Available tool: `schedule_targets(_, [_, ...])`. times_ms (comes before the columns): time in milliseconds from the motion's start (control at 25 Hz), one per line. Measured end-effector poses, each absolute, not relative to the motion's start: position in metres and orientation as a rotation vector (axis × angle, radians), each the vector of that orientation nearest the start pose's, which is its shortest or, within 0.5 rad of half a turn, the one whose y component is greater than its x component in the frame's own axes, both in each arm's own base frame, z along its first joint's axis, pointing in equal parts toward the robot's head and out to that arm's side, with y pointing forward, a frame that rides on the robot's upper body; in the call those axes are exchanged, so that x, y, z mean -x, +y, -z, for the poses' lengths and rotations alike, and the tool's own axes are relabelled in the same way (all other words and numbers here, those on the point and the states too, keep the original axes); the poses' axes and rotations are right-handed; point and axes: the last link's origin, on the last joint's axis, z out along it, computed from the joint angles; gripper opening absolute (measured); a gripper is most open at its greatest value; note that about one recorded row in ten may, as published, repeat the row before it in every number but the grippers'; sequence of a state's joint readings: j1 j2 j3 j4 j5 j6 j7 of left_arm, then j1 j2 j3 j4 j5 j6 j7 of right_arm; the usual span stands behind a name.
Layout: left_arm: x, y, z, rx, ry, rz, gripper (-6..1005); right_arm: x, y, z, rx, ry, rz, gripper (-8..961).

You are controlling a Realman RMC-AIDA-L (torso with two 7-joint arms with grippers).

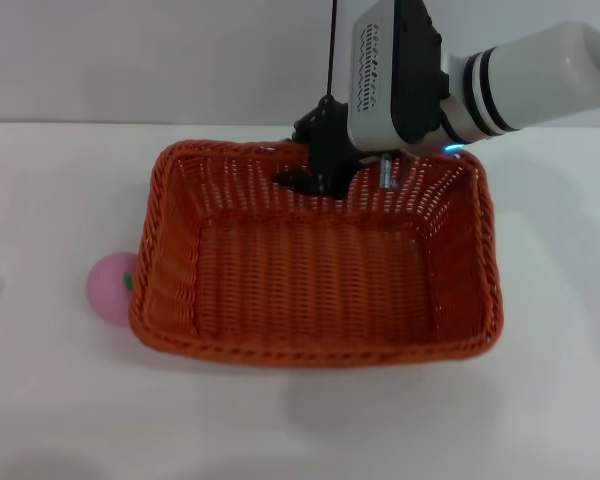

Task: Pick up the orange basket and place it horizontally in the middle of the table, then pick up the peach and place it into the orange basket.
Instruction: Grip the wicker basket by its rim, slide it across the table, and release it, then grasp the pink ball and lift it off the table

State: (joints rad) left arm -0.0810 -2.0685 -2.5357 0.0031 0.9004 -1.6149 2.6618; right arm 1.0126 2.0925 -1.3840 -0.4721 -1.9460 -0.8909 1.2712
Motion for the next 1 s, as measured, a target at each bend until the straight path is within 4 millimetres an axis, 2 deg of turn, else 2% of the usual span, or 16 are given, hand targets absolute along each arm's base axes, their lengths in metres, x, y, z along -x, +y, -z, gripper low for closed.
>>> schedule_targets(200, [0.395,0.176,-0.028,1.402,-0.673,0.856,795,-0.122,0.422,0.102,2.786,-0.370,-0.016,397])
schedule_targets(440, [0.395,0.175,-0.027,1.406,-0.676,0.856,795,-0.123,0.418,0.098,2.782,-0.355,-0.062,566])
schedule_targets(600, [0.393,0.174,-0.026,1.483,-0.653,0.851,795,-0.125,0.405,0.079,2.753,-0.273,-0.246,566])
schedule_targets(640, [0.392,0.175,-0.027,1.518,-0.640,0.854,795,-0.126,0.391,0.062,2.701,-0.222,-0.388,567])
schedule_targets(680, [0.390,0.176,-0.029,1.558,-0.620,0.858,795,-0.126,0.391,0.062,2.701,-0.222,-0.388,567])
schedule_targets(800, [0.384,0.181,-0.035,1.688,-0.572,0.884,795,-0.132,0.366,0.041,2.598,-0.156,-0.586,567])
schedule_targets(1000, [0.377,0.194,-0.040,1.870,-0.532,0.885,795,-0.167,0.331,0.004,2.333,0.001,-0.886,566])
